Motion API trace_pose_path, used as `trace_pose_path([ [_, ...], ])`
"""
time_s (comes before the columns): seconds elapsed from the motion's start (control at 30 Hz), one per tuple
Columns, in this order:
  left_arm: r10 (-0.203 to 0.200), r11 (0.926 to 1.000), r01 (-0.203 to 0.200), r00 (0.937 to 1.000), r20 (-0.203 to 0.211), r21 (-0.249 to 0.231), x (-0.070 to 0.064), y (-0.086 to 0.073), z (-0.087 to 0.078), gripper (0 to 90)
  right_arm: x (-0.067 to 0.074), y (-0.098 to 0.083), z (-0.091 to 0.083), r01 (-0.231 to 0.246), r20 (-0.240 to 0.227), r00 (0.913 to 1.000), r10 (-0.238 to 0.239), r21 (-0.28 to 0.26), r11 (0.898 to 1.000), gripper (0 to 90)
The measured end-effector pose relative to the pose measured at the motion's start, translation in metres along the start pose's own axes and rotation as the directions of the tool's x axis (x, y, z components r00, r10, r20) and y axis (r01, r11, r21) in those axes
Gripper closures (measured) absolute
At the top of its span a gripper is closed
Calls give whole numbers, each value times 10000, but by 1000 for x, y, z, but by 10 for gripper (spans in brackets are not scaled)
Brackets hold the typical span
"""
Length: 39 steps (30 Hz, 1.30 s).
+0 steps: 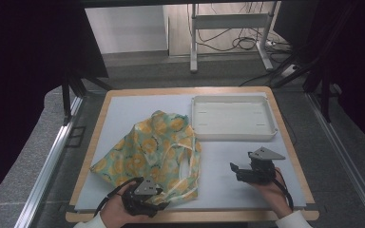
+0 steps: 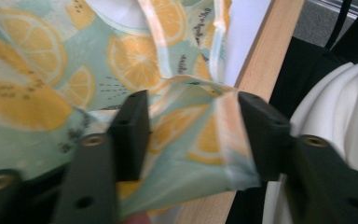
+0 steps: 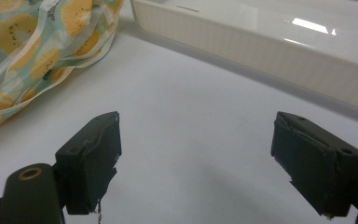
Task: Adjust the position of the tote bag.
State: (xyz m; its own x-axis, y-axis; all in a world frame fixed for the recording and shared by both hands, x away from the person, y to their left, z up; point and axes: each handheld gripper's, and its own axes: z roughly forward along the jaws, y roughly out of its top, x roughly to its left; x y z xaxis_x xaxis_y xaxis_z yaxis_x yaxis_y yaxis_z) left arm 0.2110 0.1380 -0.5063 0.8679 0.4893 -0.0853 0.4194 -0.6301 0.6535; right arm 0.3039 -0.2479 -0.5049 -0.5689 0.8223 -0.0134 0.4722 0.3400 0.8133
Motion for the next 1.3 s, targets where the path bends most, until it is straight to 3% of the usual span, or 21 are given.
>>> trace_pose_path([
  [0.23, 270, 9994, -271, 9996, 34, 220, -1, -3, 1, 657, -1, 0, 0, -24, 12, 10000, 24, -13, 10000, 164],
  [0.3, 264, 9993, -269, 9994, 239, 243, 1, -5, 0, 774, -2, 0, 0, -17, 34, 10000, 17, -14, 10000, 164],
  [0.43, 285, 9995, -291, 9987, 425, 139, 3, -6, -4, 846, -2, 0, 0, -24, 21, 10000, 24, -18, 10000, 164],
  [0.77, -103, 9973, 134, 9991, 421, -727, 9, -16, -26, 858, -1, 0, 1, -22, -4, 10000, 22, 4, 10000, 164],
  [1.3, -216, 9945, 243, 9994, 275, -1021, 12, -16, -34, 871, -2, 2, 0, -25, -78, 10000, 24, -57, 10000, 167],
])
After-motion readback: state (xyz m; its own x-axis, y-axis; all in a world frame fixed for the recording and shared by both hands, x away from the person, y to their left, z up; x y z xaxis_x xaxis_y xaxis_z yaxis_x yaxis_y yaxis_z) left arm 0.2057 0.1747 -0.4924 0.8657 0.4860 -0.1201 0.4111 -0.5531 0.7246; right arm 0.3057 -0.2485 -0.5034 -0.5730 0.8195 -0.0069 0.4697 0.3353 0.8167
